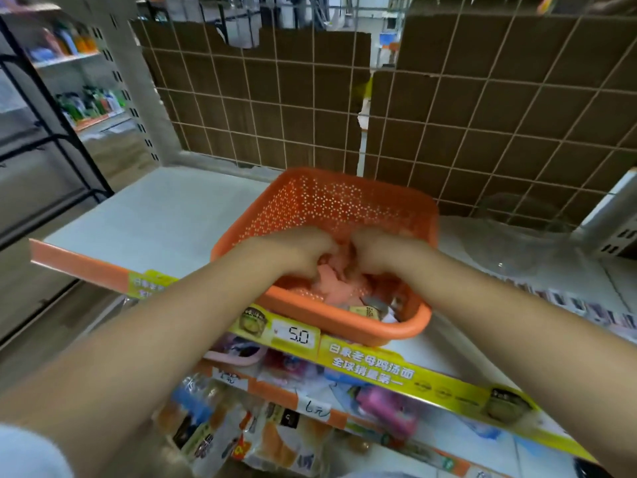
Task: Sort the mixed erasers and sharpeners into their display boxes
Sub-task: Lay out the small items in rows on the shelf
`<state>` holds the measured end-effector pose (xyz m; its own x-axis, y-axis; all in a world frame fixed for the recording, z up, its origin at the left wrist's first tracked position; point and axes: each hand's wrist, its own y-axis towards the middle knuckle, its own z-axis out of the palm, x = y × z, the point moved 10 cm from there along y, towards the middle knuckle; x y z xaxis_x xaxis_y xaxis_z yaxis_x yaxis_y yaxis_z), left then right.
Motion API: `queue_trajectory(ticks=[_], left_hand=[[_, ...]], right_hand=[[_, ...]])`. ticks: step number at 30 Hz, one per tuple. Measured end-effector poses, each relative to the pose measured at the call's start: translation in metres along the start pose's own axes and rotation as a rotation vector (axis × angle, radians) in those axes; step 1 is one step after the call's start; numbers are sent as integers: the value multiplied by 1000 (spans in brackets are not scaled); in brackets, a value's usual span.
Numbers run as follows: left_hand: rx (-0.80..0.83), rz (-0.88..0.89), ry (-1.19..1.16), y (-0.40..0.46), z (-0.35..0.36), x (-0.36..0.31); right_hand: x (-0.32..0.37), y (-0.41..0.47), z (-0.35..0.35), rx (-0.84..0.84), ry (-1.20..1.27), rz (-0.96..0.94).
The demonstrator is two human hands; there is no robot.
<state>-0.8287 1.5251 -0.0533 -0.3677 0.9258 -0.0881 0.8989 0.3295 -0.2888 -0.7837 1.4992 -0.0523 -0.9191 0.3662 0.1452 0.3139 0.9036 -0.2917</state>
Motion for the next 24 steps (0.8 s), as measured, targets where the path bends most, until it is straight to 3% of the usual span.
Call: queue_trajectory(ticks=[8,13,19,24], left_hand=[[32,50,15,2,5,-4],[5,46,-35,-2,0,2],[-262,-29,-241,-28,-42,14],[-583,126,-384,-65,-74,-20]], right_hand=[[3,-2,-3,-13,-48,-21],[-7,-4,-18,-108,1,-7],[-15,-39,-60,-333,182,-115],[-33,-97,-77,-564,344,-269]])
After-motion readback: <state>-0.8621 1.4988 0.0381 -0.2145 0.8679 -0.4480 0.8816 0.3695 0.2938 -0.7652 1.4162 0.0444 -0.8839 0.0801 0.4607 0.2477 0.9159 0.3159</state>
